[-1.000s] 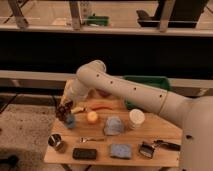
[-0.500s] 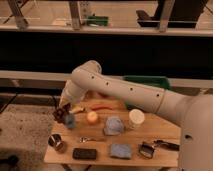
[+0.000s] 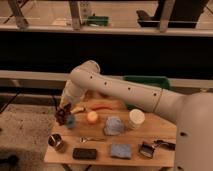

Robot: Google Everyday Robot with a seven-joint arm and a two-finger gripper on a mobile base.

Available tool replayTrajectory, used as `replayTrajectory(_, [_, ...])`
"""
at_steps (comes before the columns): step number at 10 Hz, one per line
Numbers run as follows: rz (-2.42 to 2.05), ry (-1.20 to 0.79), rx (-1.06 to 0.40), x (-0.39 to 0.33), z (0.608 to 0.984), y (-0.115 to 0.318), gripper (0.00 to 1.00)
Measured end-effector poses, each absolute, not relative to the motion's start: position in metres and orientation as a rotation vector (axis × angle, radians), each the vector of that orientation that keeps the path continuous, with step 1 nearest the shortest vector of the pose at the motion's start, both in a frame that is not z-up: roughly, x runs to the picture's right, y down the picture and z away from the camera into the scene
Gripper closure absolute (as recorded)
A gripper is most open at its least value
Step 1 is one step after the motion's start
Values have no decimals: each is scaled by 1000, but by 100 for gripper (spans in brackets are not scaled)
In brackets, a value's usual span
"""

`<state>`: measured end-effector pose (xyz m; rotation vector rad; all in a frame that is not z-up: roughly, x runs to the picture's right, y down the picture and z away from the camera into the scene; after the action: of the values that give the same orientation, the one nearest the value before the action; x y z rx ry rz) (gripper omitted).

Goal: Place grapes in plastic cup

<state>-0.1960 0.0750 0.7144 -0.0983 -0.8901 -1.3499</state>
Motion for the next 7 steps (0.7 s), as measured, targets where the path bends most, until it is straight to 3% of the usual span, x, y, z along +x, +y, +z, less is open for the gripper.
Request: replayTrajectory(7, [-1399,-848,-97,-186,728,59,100])
